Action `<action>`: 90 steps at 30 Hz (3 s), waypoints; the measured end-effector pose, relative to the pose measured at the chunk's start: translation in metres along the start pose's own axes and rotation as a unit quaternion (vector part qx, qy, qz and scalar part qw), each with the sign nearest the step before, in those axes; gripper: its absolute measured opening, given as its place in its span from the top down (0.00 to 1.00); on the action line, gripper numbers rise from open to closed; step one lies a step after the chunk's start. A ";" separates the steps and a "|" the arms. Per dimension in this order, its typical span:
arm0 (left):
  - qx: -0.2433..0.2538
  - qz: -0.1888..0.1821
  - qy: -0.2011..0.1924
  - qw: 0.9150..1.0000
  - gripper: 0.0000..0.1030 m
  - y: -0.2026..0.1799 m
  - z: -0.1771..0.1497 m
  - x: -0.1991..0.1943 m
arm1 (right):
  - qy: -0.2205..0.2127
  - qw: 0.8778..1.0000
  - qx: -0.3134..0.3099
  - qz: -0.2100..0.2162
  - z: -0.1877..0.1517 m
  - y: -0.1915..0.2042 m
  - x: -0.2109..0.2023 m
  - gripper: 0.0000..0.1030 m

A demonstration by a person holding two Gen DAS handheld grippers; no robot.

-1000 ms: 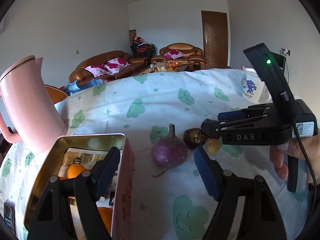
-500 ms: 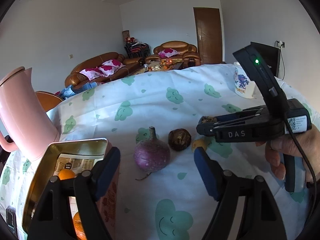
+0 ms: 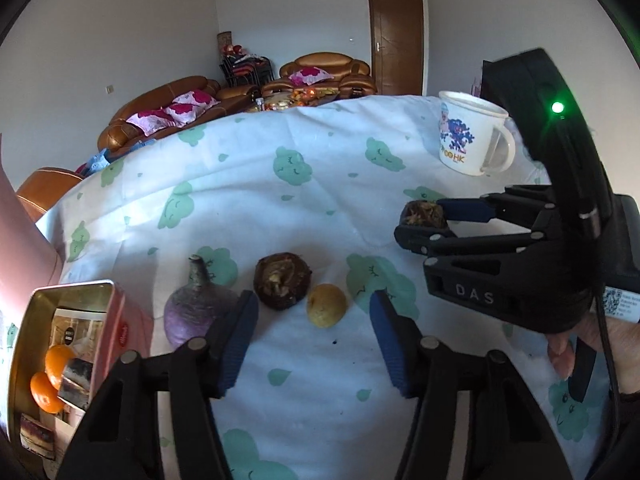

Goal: Organize fruits
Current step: 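Grasp a small yellow-brown fruit with the left tool while the right tool grasps a brown chunk, then lift the yellow-brown fruit with the left tool while the right tool lifts the brown chunk, then carry the yellow-brown fruit over the tin with the left tool while the right tool carries the brown chunk there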

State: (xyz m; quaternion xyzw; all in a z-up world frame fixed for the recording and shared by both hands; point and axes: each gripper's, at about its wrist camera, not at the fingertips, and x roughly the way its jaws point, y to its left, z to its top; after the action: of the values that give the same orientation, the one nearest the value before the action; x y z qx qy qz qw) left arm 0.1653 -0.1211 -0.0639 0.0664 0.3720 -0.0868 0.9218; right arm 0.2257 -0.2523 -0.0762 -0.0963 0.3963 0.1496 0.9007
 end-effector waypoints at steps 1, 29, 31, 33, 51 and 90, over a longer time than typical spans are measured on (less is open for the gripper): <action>-0.004 -0.002 0.007 1.000 0.52 0.000 0.001 0.005 | 0.001 1.000 0.002 0.002 0.000 -0.001 0.000 0.54; -0.023 -0.027 -0.011 0.999 0.74 0.001 0.004 0.004 | -0.065 0.998 -0.015 0.015 -0.005 0.008 -0.026 0.54; -0.024 -0.025 -0.017 0.999 0.74 0.002 0.004 0.002 | -0.072 0.997 -0.014 0.016 -0.006 0.008 -0.029 0.54; -0.026 -0.025 -0.023 0.999 0.74 0.004 0.004 0.000 | -0.078 0.997 -0.012 0.017 -0.006 0.007 -0.032 0.54; -0.037 -0.004 -0.079 0.996 0.74 0.008 0.001 -0.021 | -0.141 0.990 -0.021 0.013 -0.013 0.012 -0.057 0.54; -0.031 0.012 -0.146 0.989 0.74 0.006 -0.007 -0.047 | -0.213 0.977 -0.014 0.004 -0.028 0.009 -0.087 0.53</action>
State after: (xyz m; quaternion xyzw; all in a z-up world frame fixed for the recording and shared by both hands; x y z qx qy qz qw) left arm 0.1284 -0.1089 -0.0357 0.0292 0.2346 -0.0729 0.9689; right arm 0.1471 -0.2690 -0.0307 -0.0729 0.1938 0.1761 0.9623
